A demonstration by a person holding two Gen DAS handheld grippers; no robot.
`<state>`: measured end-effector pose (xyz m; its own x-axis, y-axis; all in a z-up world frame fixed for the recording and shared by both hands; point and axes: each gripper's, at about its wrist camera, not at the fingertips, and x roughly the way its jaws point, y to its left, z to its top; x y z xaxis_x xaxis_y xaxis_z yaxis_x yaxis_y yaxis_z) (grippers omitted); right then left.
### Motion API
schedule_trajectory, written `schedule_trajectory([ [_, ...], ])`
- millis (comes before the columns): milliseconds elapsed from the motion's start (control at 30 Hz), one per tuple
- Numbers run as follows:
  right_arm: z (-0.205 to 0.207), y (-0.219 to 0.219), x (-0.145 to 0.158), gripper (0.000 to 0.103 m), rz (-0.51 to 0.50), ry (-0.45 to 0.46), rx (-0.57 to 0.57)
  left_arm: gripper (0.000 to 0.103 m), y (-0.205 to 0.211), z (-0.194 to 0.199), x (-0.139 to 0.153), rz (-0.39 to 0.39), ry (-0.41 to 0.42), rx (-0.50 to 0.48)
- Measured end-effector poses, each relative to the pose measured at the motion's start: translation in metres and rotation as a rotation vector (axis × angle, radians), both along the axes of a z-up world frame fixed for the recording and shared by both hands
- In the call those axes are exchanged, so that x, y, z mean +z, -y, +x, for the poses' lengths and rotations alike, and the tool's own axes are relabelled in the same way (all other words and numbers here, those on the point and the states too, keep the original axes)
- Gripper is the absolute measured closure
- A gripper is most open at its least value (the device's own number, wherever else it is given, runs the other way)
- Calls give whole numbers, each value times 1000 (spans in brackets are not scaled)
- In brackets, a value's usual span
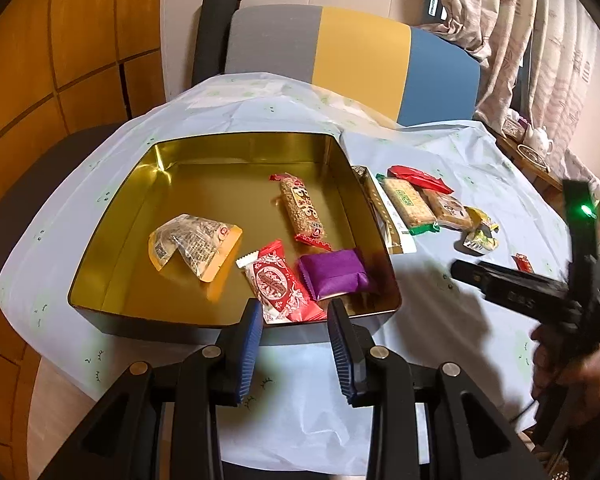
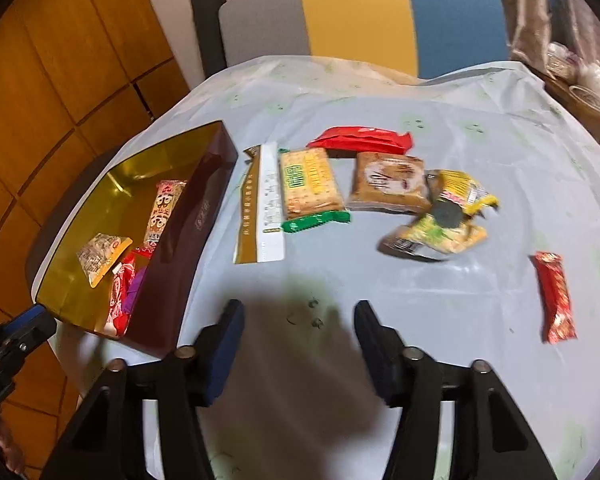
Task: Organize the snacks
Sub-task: 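Move the right gripper toward the cracker packs beside the tin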
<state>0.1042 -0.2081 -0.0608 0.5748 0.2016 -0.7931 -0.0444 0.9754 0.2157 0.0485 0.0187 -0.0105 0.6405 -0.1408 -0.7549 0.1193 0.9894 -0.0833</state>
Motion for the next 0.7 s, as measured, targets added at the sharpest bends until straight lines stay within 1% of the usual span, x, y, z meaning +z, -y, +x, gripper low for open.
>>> schedule_trajectory([
  [133,31,-16,-12,52,-3,-25,50,69,-4,1,-3,0,-11,11],
  [267,63,-28,-20,52,21,-56,72,69,-12,4,-7,-9,-23,25],
  [333,77,-34,-25,52,9,-70,69,69,-14,5,-9,-14,-27,31],
  [400,89,-40,-29,52,-38,-76,58,69,-17,7,-11,-17,-34,38],
  [500,98,-45,-32,52,-58,-82,71,69,-19,8,-14,-22,-40,43],
  [533,99,-48,-33,57,-85,-86,76,69,-19,9,-14,-23,-42,47],
  [567,99,-50,-33,66,-108,-78,82,69,-20,9,-14,-25,-43,47],
  [600,97,-51,-31,67,-116,-70,87,69,-20,9,-13,-26,-40,46],
  [633,96,-50,-30,70,-118,-70,89,69,-19,9,-12,-23,-36,44],
  [667,94,-48,-28,103,-112,-67,88,69,-18,9,-11,-21,-32,41],
  [700,89,-44,-25,102,-102,-66,85,69,-17,9,-9,-22,-27,35],
])
